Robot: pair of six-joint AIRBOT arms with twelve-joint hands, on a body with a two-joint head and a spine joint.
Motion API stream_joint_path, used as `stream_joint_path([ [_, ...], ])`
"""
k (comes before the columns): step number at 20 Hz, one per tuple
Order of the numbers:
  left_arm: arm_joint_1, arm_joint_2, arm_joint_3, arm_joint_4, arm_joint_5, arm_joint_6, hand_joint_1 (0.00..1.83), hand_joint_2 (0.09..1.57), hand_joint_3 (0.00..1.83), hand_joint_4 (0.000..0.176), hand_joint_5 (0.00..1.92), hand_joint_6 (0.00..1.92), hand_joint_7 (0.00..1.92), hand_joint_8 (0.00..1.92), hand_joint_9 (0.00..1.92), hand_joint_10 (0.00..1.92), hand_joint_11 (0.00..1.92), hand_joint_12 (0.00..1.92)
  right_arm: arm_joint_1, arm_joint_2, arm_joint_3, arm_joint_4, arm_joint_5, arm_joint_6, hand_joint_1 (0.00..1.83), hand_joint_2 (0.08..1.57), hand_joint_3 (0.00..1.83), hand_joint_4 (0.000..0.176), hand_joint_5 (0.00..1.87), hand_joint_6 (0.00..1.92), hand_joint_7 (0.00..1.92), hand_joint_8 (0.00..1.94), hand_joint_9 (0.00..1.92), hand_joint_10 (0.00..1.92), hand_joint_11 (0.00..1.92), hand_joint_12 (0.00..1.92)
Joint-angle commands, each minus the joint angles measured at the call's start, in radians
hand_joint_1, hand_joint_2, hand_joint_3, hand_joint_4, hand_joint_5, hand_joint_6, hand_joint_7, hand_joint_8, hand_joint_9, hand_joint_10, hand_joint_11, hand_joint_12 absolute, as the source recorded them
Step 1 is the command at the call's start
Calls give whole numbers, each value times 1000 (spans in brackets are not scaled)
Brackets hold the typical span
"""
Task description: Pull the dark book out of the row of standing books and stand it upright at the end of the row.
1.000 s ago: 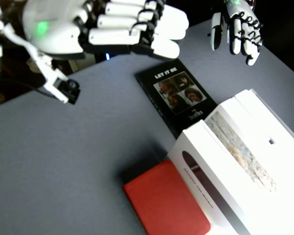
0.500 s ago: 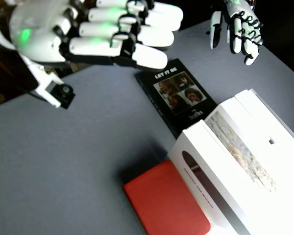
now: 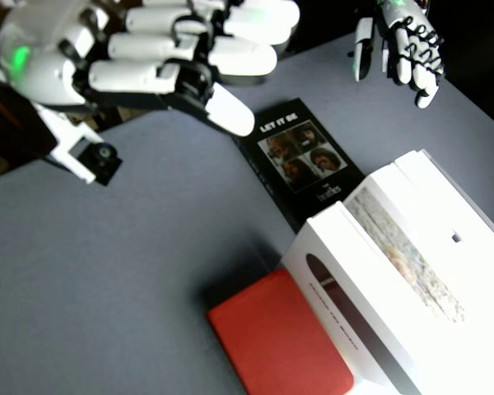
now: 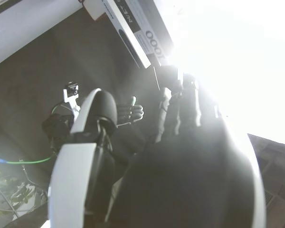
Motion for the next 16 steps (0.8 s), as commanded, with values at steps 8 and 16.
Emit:
stream_joint_path([
  [8,-11,-2,0,-13,-141,8,596,1442,1,0,0,0,0,0,0,0,0,250,4,-5,6,22,133,-1,427,1234,1,0,56,1,0,0,0,0,0,800],
  [16,-12,-2,0,-17,-150,12,654,1456,5,0,0,0,0,0,0,0,0,0,1,-7,6,22,145,-1,413,1237,0,0,30,2,0,0,0,0,0,633],
])
